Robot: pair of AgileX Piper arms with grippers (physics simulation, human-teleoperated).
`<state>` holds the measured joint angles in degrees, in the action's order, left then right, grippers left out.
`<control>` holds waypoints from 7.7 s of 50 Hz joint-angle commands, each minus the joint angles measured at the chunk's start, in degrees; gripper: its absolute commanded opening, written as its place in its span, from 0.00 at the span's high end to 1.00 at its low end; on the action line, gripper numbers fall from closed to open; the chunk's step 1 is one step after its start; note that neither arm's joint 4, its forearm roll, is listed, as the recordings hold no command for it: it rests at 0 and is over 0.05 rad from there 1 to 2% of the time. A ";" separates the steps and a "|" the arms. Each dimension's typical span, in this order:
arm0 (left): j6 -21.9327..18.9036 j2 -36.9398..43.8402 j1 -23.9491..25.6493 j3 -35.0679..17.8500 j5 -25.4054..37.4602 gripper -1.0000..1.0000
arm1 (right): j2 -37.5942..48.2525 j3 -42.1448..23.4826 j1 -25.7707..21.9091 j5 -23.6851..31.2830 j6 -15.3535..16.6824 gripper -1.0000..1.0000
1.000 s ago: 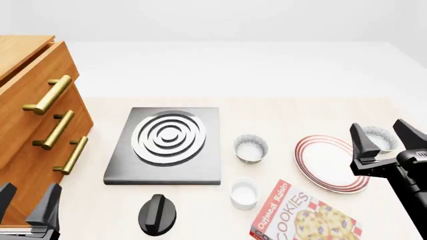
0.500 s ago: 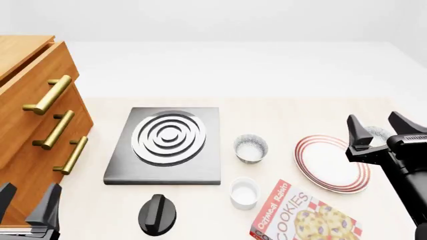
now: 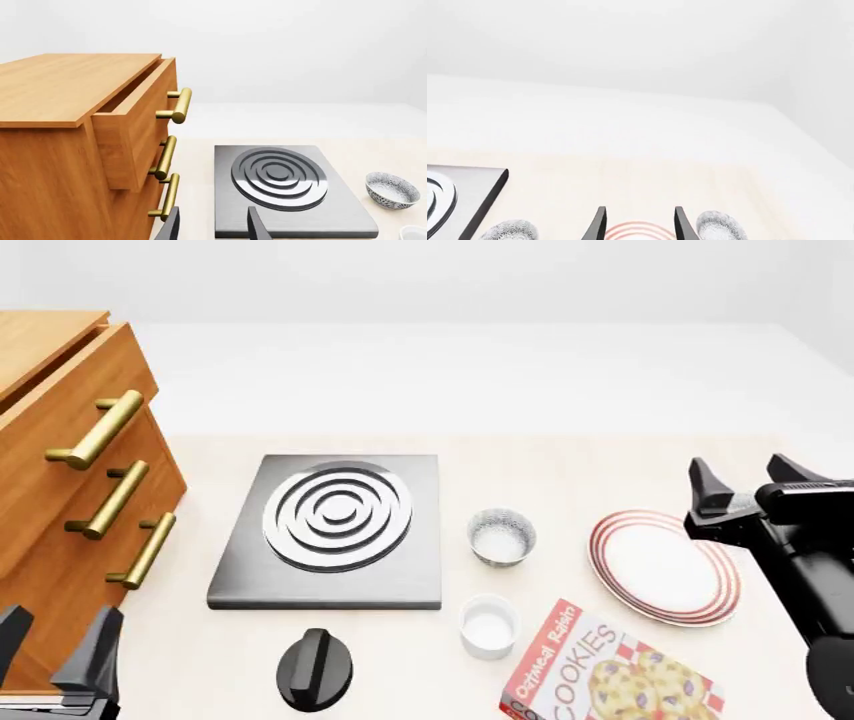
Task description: Pick the akita bowl next to the plate and place it on the plate.
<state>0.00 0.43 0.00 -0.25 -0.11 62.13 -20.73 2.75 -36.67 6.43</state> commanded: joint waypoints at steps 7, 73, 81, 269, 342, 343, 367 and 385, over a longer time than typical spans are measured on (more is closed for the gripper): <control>0.00 0.00 0.00 0.00 0.00 0.00 | 6.40 -3.24 1.53 -0.92 0.12 0.00; 0.00 0.00 0.00 0.00 0.00 0.00 | 17.19 -14.44 8.75 6.70 -5.54 0.00; 0.00 0.00 0.00 0.00 0.00 0.00 | 18.15 -15.40 9.72 7.31 -6.33 0.00; 0.00 0.00 0.00 0.00 0.00 0.00 | 47.33 -35.47 25.84 13.12 -17.92 0.00; 0.00 0.00 0.00 0.00 0.00 0.00 | 55.20 -38.48 27.88 14.36 -20.11 0.00; 0.00 0.00 0.00 0.00 0.00 0.00 | 55.37 -38.41 28.03 14.28 -19.96 0.00; 0.00 0.00 0.00 0.00 0.00 0.00 | 57.47 -38.02 28.82 13.28 -18.43 0.00; 0.00 0.00 0.00 0.00 0.00 0.00 | 58.15 -38.25 28.73 13.04 -17.34 0.00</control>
<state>0.00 0.43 0.00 -0.25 -0.11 119.61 -58.97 31.43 -23.43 -11.51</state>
